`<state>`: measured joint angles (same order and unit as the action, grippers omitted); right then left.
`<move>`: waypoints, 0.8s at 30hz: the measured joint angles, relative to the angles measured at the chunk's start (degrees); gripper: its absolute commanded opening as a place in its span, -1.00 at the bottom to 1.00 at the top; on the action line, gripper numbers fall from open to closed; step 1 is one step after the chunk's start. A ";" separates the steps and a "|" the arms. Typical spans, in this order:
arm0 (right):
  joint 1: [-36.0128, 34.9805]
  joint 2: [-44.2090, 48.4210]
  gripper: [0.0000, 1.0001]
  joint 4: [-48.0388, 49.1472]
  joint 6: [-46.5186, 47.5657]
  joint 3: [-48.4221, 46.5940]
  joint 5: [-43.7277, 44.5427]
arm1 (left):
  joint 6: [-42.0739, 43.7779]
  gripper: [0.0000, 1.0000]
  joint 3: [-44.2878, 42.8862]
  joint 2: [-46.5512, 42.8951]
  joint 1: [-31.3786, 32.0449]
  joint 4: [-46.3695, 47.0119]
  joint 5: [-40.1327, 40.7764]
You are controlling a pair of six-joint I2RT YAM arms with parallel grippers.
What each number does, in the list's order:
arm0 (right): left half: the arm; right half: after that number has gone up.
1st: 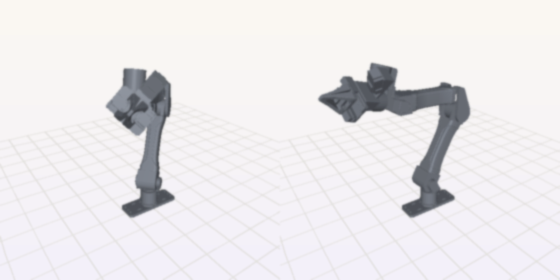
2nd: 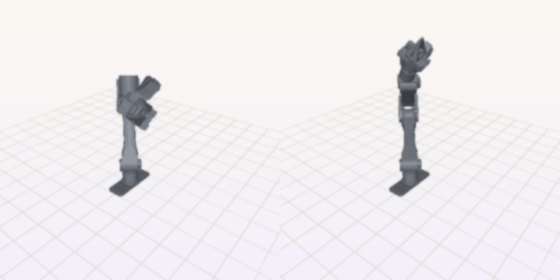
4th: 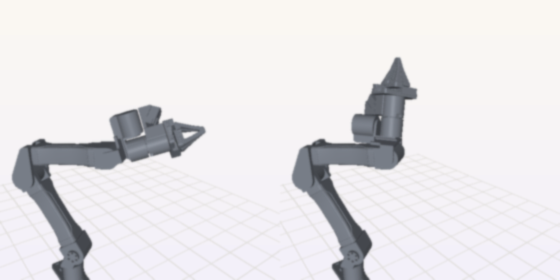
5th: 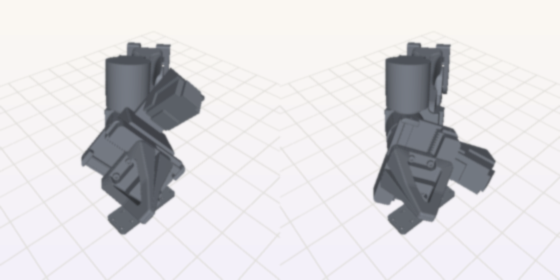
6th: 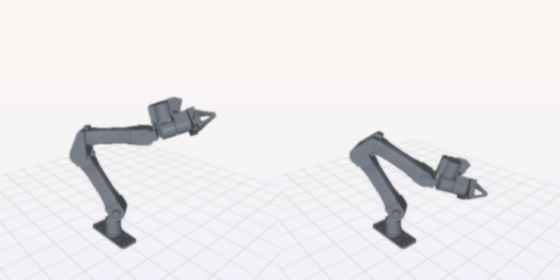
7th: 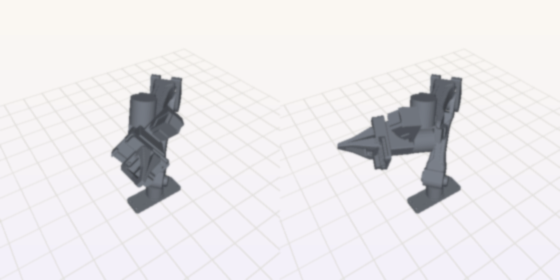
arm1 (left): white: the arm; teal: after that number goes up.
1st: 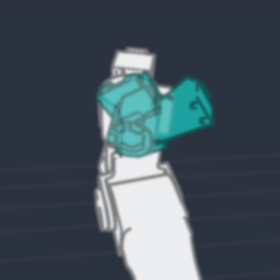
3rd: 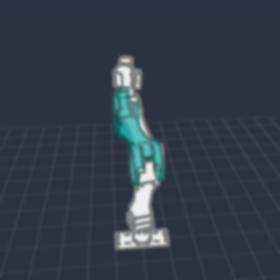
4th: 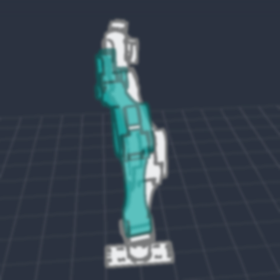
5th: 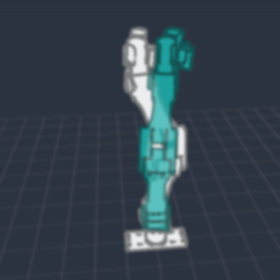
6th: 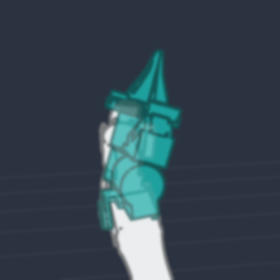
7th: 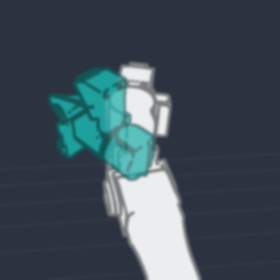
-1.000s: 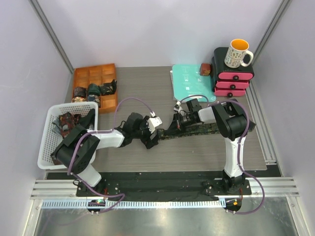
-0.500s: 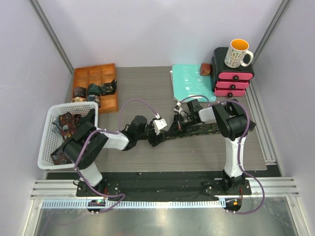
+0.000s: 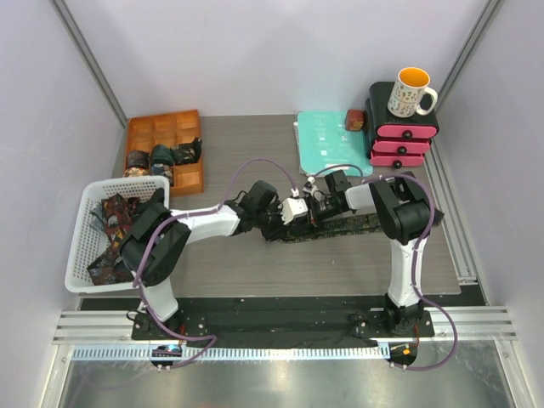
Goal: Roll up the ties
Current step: Roll the tie at the center of the board.
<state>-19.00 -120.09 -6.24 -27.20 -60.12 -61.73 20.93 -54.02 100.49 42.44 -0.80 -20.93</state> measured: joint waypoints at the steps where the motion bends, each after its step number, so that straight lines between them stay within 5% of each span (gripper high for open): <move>1: 0.37 0.55 -0.37 -0.68 -0.33 0.09 0.31 | 0.63 -0.44 -1.75 0.81 0.15 -2.10 0.09; 8: 4.81 4.55 -0.04 -7.32 0.81 0.28 3.28 | 3.58 -0.42 -10.80 5.84 2.10 -12.44 2.08; 24: 5.66 7.72 0.01 -4.26 -1.55 3.56 5.46 | 6.78 -0.28 -19.34 10.54 4.13 -21.11 6.38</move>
<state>-13.34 -112.38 -10.50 -28.75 -56.55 -56.27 27.70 -73.36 111.02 46.57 -21.91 -14.55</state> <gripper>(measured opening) 0.506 0.364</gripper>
